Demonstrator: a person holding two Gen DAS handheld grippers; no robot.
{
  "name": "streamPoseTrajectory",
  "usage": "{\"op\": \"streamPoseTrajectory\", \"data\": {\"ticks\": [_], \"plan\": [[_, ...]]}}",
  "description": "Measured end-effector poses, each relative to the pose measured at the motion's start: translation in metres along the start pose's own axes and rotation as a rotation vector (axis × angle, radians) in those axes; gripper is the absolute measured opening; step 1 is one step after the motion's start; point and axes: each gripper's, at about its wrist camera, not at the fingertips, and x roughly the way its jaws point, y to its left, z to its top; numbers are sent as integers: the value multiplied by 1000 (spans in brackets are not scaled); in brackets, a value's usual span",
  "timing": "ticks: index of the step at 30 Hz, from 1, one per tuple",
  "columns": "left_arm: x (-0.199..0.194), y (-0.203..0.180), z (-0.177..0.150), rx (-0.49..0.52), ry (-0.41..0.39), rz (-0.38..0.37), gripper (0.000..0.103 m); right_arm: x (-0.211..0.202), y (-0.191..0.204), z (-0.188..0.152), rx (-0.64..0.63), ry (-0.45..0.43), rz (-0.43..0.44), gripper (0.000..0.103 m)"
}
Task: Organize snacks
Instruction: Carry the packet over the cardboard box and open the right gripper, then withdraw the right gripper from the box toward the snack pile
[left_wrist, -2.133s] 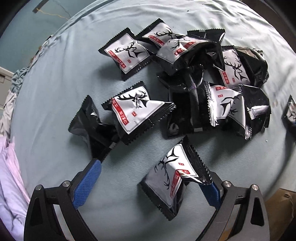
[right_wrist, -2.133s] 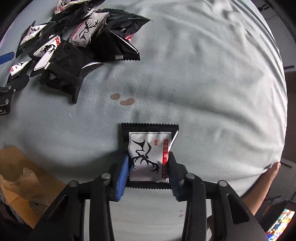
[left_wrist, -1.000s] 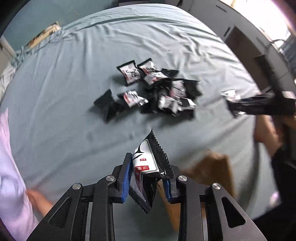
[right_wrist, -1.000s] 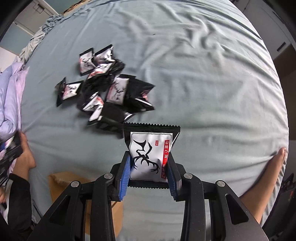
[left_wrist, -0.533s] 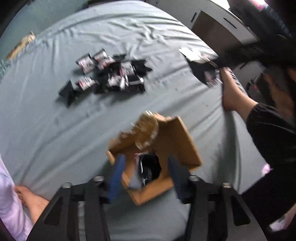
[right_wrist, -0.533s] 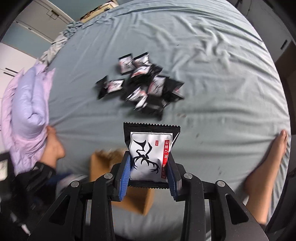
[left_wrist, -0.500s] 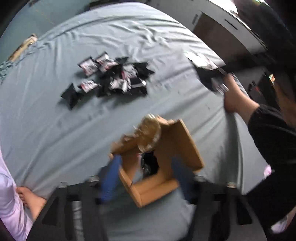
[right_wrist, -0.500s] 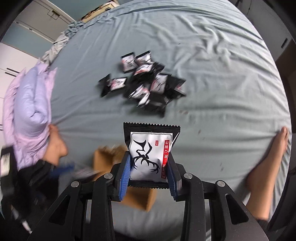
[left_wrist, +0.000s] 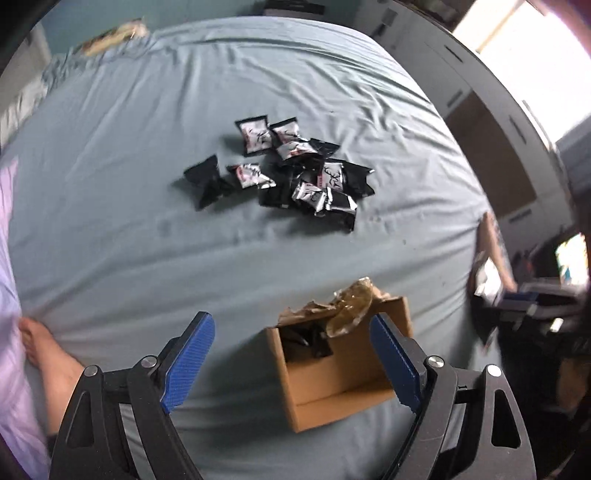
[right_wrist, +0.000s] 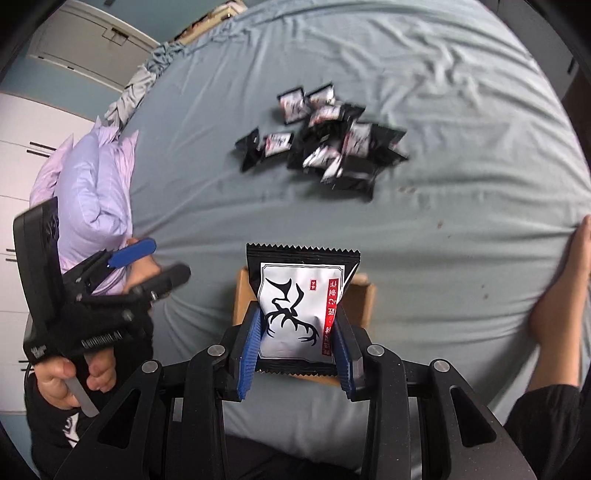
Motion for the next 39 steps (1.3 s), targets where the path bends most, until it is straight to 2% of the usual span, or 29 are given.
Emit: {"op": "streamPoseTrajectory", "data": {"ticks": [2,4,7,13,18,22,24,25,31,39], "plan": [[2,9,1,-32,4,7,87,7,9,-1,-28,25,-7,34],[4,15,2,-50,4,38,87,15,19,-1,-46,63,16,34],[6,23,3,-96,9,43,87,28,27,1,-60,112,55,34],[3,45,6,-209,-31,78,87,43,32,0,-97,133,17,35],[10,60,5,-292,-3,58,87,49,36,-7,-94,165,-2,36],[14,55,3,-267,7,85,87,57,35,-6,-88,180,-10,45],[15,51,2,-246,9,98,87,58,31,-5,-71,165,-14,68],[16,49,1,-235,12,102,87,58,28,-4,-51,160,-8,70],[24,40,1,-184,36,123,87,53,4,4,78,150,42,72],[27,38,0,-183,55,111,87,46,-25,7,200,128,62,74]]}}
